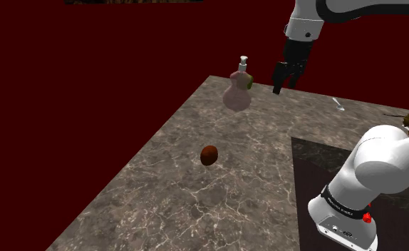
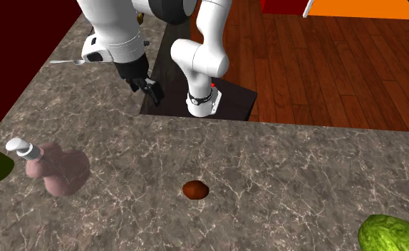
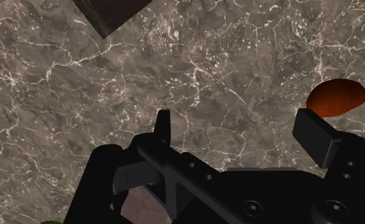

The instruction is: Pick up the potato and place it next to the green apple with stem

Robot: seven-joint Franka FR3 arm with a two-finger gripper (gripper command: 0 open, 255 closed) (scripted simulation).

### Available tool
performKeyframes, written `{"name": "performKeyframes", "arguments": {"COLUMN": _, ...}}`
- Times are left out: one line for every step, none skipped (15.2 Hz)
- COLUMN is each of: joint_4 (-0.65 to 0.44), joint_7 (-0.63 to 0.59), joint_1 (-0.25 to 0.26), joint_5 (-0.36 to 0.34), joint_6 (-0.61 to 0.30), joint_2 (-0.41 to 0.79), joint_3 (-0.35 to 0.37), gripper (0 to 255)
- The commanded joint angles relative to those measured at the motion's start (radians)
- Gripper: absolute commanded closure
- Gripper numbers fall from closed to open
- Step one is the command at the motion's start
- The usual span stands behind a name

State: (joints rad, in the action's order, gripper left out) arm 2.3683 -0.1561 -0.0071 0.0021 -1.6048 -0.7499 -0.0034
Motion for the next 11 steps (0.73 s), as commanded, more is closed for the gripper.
{"name": "performKeyframes", "arguments": {"joint_4": 0.0, "joint_7": 0.0, "joint_1": 0.0, "joint_5": 0.0, "joint_6": 0.0, "joint_2": 0.0, "joint_3": 0.0, "gripper": 0}}
{"name": "performKeyframes", "arguments": {"joint_4": 0.017, "joint_7": -0.05, "joint_1": -0.001, "joint_5": 0.013, "joint_6": -0.018, "joint_2": 0.002, "joint_3": 0.028, "gripper": 0}}
{"name": "performKeyframes", "arguments": {"joint_4": 0.032, "joint_7": -0.1, "joint_1": -0.003, "joint_5": 0.027, "joint_6": -0.036, "joint_2": 0.006, "joint_3": 0.056, "gripper": 0}}
{"name": "performKeyframes", "arguments": {"joint_4": 0.045, "joint_7": -0.15, "joint_1": -0.005, "joint_5": 0.04, "joint_6": -0.055, "joint_2": 0.013, "joint_3": 0.085, "gripper": 0}}
{"name": "performKeyframes", "arguments": {"joint_4": 0.055, "joint_7": -0.2, "joint_1": -0.007, "joint_5": 0.053, "joint_6": -0.074, "joint_2": 0.023, "joint_3": 0.113, "gripper": 0}}
{"name": "performKeyframes", "arguments": {"joint_4": 0.064, "joint_7": -0.25, "joint_1": -0.008, "joint_5": 0.066, "joint_6": -0.093, "joint_2": 0.035, "joint_3": 0.142, "gripper": 0}}
{"name": "performKeyframes", "arguments": {"joint_4": 0.071, "joint_7": -0.299, "joint_1": -0.011, "joint_5": 0.078, "joint_6": -0.113, "joint_2": 0.05, "joint_3": 0.171, "gripper": 0}}
{"name": "performKeyframes", "arguments": {"joint_4": 0.075, "joint_7": -0.349, "joint_1": -0.014, "joint_5": 0.09, "joint_6": -0.134, "joint_2": 0.067, "joint_3": 0.2, "gripper": 0}}
{"name": "performKeyframes", "arguments": {"joint_4": 0.078, "joint_7": -0.399, "joint_1": -0.016, "joint_5": 0.1, "joint_6": -0.154, "joint_2": 0.087, "joint_3": 0.229, "gripper": 0}}
{"name": "performKeyframes", "arguments": {"joint_4": 0.078, "joint_7": -0.449, "joint_1": -0.02, "joint_5": 0.109, "joint_6": -0.175, "joint_2": 0.109, "joint_3": 0.257, "gripper": 0}}
{"name": "performKeyframes", "arguments": {"joint_4": 0.076, "joint_7": -0.499, "joint_1": -0.024, "joint_5": 0.117, "joint_6": -0.196, "joint_2": 0.134, "joint_3": 0.285, "gripper": 0}}
